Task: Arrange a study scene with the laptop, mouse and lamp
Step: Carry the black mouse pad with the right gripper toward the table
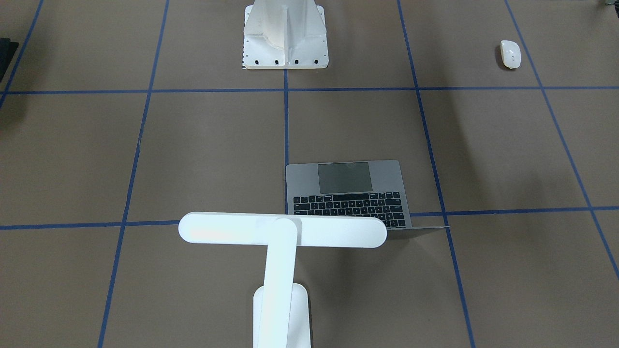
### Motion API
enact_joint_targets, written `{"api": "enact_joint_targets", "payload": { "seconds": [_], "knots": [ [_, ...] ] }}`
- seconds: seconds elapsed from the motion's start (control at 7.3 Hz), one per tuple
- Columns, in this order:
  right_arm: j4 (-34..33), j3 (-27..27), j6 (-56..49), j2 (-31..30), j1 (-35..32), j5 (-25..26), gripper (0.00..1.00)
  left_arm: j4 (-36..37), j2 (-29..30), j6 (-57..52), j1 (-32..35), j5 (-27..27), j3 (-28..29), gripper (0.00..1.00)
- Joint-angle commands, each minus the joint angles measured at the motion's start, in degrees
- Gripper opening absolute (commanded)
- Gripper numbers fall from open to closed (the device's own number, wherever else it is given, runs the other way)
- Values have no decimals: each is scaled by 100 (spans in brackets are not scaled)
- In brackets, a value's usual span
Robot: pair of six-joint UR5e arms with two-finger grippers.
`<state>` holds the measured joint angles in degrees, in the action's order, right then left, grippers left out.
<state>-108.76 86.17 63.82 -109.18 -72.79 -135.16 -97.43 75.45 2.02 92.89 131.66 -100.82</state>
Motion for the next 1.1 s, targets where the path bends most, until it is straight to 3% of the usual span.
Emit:
{"api": "enact_joint_targets", "payload": {
  "seconds": [0.0,0.68,0.96],
  "knots": [
    [12,-99,52,2,2,147,85,-57,-57,0,1,0,-60,100],
    [4,-127,307,99,204,77,85,-57,-57,0,1,0,-78,100],
    [4,-127,210,90,397,95,76,-57,-66,-17,1,0,-87,100]
  ]
}}
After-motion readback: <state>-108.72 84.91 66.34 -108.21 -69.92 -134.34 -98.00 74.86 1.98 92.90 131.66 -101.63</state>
